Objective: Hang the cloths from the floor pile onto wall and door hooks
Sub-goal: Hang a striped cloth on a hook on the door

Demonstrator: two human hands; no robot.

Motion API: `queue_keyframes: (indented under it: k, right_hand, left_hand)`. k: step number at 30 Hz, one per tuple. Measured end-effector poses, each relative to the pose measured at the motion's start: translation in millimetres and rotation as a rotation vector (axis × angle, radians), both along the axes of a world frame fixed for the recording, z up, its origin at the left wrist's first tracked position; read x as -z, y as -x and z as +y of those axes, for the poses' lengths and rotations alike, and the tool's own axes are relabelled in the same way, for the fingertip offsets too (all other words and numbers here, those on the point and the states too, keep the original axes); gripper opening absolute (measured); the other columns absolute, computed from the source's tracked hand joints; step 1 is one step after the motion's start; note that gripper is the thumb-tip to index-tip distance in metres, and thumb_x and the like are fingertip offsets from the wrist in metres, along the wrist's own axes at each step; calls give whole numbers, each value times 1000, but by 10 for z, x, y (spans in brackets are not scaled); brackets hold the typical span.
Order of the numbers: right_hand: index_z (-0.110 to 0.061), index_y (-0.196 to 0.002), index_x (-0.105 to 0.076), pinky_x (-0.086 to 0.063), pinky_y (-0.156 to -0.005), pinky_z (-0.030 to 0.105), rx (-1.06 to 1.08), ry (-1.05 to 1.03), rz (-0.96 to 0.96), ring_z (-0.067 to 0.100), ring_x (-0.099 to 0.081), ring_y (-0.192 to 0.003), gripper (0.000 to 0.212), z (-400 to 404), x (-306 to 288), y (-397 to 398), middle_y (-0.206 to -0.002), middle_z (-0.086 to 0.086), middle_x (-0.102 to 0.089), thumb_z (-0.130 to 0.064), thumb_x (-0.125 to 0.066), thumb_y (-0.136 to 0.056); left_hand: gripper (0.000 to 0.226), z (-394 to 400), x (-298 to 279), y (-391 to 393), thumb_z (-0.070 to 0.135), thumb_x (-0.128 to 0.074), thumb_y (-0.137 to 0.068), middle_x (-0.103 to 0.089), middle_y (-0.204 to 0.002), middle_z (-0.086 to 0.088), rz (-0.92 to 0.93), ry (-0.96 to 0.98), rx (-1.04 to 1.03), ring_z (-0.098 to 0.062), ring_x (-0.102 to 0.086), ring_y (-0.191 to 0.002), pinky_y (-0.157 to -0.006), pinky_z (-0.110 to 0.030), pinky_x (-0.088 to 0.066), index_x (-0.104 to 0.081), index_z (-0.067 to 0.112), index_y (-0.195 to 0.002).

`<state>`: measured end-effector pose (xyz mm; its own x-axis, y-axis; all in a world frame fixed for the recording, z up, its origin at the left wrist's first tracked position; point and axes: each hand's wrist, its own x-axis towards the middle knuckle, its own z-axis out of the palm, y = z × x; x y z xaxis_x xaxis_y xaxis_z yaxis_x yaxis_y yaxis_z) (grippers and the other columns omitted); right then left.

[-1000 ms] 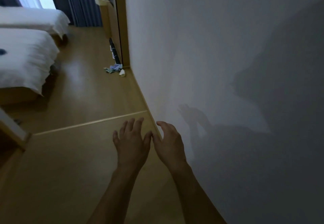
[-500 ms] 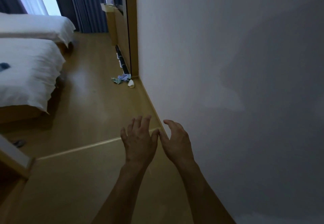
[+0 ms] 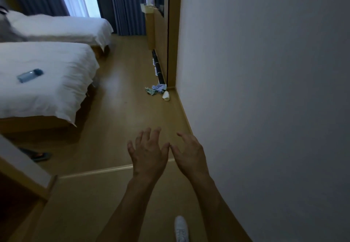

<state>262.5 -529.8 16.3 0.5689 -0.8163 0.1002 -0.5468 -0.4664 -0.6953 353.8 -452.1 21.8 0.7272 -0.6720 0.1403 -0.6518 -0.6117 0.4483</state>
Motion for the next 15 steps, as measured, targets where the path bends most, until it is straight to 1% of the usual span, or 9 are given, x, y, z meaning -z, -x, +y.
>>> queue_keyframes:
  k: [2, 6, 10, 13, 15]
  right_hand:
    - [-25, -138, -46, -36, -97, 21, -43, -1, -8, 12, -47, -125, 48, -321, -3, -290, -138, -3, -50, -38, -56, -93]
    - [-26, -139, -45, -36, -97, 21, -115, -12, -22, 12, -46, -126, 48, -989, -106, -866, -139, -3, -49, -37, -57, -93]
    - [-26, -140, -44, -37, -99, 24, -189, -12, -31, 13, -46, -127, 50, -1655, -245, -1425, -140, -3, -49, -35, -57, -93]
    - [-26, -139, -45, -37, -95, 23, -233, 39, -19, 13, -48, -124, 49, -2016, -265, -1840, -138, -2, -50, -35, -56, -93]
    - [-25, -139, -46, -36, -97, 22, -260, 36, -22, 13, -47, -124, 49, -2175, -235, -2091, -138, -3, -50, -36, -57, -93]
  left_hand:
    - [56, -276, -24, -265, 49, -46, -96, -29, -155, 1, -15, -16, -40, -20, -23, -145, -116, -51, -14, -31, 33, -147]
    - [58, -868, -145, -757, 50, -44, -96, -28, -156, 1, -31, -40, -101, -19, -23, -145, -117, -51, -15, -28, 33, -149]
    - [58, -1405, -257, -1241, 51, -43, -96, -29, -155, 2, -41, -42, -165, -18, -22, -145, -117, -51, -15, -26, 33, -149]
    - [58, -1690, -261, -1575, 52, -42, -96, -29, -155, 2, -56, -55, -211, -17, -22, -145, -117, -51, -15, -27, 32, -149]
    - [58, -1849, -233, -1788, 53, -41, -96, -30, -155, 2, -60, -61, -248, -17, -22, -145, -117, -52, -15, -28, 32, -149]
